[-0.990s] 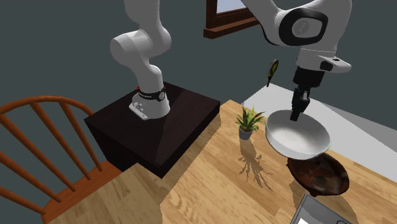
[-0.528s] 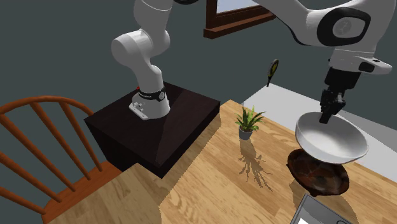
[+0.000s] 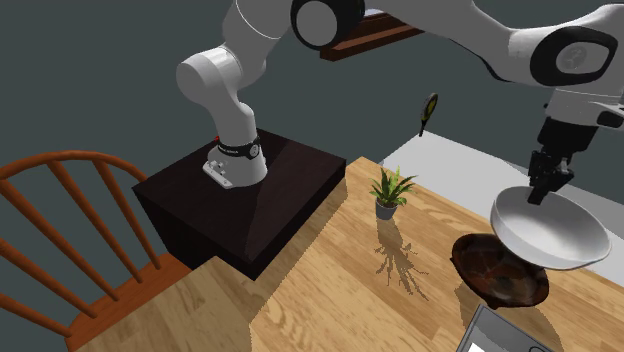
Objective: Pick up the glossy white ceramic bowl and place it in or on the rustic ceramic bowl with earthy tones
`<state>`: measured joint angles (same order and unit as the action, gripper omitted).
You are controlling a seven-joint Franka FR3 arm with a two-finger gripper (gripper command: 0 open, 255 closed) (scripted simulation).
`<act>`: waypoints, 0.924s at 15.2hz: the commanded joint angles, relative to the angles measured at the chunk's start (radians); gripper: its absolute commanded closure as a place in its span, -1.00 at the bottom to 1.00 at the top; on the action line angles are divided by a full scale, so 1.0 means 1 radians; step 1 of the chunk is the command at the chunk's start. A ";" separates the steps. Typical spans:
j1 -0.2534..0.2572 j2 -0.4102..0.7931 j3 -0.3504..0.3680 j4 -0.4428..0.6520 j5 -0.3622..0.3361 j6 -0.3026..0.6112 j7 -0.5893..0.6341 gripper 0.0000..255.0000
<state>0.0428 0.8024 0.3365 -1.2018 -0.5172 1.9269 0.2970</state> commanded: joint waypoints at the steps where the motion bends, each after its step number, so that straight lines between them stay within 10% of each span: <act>1: 0.001 0.010 -0.003 -0.007 -0.004 0.016 0.007 1.00; 14: 0.006 0.088 -0.023 -0.037 -0.033 0.119 0.043 1.00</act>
<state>0.0486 0.8878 0.3140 -1.2355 -0.5486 2.0394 0.3375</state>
